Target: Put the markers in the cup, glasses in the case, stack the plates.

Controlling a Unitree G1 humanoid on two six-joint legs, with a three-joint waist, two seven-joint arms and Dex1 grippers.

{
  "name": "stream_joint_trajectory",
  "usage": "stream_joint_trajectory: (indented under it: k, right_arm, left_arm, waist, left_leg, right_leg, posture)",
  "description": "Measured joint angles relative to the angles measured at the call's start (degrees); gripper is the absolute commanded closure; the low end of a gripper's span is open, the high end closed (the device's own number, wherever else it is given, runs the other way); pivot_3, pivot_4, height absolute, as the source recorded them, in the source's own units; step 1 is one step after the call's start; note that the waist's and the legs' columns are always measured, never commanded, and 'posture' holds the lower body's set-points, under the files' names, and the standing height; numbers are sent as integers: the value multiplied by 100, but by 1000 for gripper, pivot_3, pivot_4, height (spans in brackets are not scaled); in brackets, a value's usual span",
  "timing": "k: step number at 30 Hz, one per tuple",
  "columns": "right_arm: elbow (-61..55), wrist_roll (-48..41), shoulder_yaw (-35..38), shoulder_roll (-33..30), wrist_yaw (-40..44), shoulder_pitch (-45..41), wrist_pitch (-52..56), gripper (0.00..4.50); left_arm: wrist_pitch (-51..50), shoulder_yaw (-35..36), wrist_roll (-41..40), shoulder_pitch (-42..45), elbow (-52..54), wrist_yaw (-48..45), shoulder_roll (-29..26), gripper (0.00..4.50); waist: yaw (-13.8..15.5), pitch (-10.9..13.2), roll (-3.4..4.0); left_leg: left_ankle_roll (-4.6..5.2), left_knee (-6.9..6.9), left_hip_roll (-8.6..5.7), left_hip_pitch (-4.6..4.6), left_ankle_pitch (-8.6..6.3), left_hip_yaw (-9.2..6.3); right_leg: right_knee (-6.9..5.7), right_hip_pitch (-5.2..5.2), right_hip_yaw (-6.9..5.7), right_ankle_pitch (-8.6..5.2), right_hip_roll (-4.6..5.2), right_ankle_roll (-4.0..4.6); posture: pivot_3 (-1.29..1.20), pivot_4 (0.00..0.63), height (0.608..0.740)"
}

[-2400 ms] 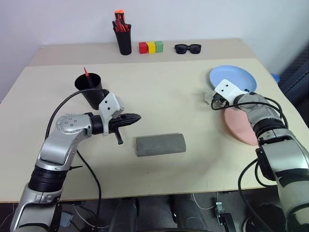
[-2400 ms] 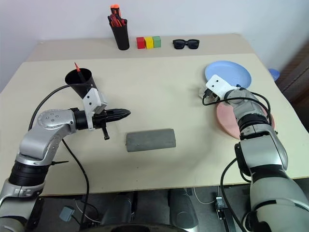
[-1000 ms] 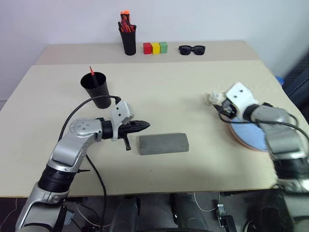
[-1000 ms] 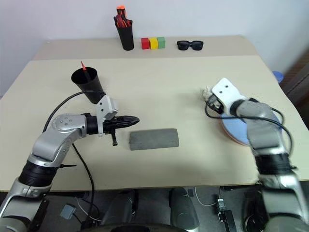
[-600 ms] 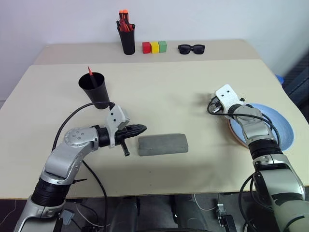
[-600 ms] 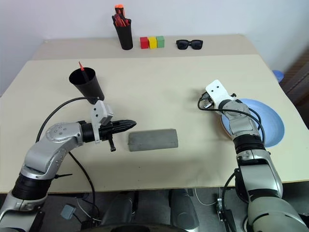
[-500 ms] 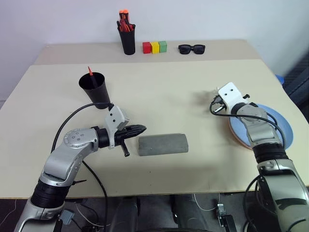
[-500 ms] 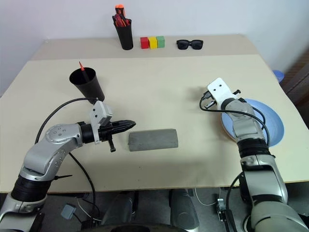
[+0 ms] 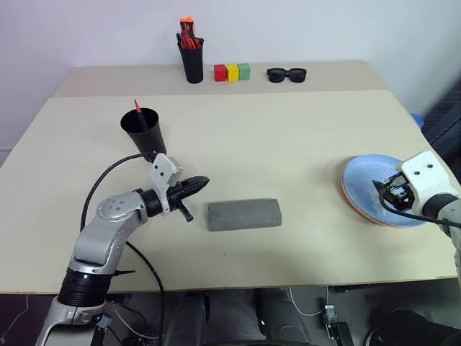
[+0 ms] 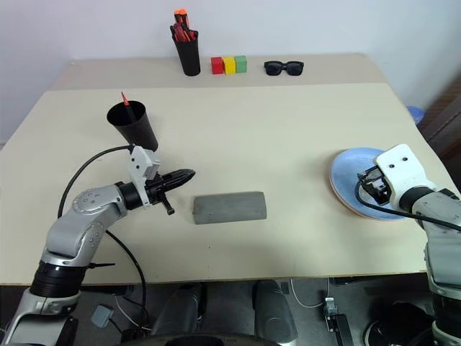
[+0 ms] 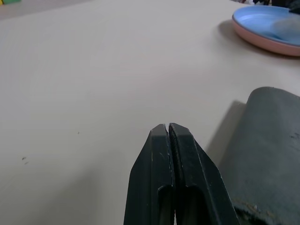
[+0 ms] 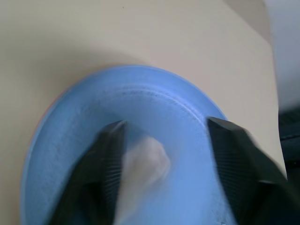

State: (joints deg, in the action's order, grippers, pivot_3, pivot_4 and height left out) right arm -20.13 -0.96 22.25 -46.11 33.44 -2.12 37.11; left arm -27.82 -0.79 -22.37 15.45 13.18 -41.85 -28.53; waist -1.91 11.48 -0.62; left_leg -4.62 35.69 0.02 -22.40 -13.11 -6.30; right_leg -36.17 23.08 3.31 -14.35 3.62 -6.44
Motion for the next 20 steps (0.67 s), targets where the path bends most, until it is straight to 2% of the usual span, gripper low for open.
stream_joint_trajectory:
  k: [4, 9, 12, 20]
  right_arm:
    - [33, -262, -164, 110, 30, -601, -320, 620]
    - [322, -1093, -651, 872, 390, -1383, -559, 620]
    - [643, -1458, -846, 1003, 682, -1679, -658, 620]
    - [1565, -1555, -1420, 1086, 1060, -1914, -1156, 620]
  left_arm:
    - [121, 303, 61, -253, 21, 323, -11, 4500]
    - [226, 1342, 145, -1199, 184, 804, -322, 4500]
    - [234, 1890, 182, -1622, 420, 1065, -409, 4500]
    - [190, 2333, 185, -2269, 1016, 1446, -382, 4500]
  waist:
    - [-98, 0, -1]
    - [-140, 2, -1]
    - [-40, 3, -3]
    - [-4, 0, -8]
  left_leg:
    - [0, -6, 6, 5, 0, -1]
    - [0, -20, 10, 2, 0, -4]
    - [0, -18, 5, -6, 0, -4]
    - [0, -18, 2, -3, -1, -3]
  right_leg:
    - [-2, 1, 0, 1, -6, 1]
    - [-5, 8, -2, 2, -7, -5]
    - [6, 6, -2, 0, -2, -1]
    - [9, 4, -2, -2, 1, 2]
  posture:
    - [0, 150, 740]
    - [0, 150, 740]
    - [0, 150, 740]
    - [0, 150, 740]
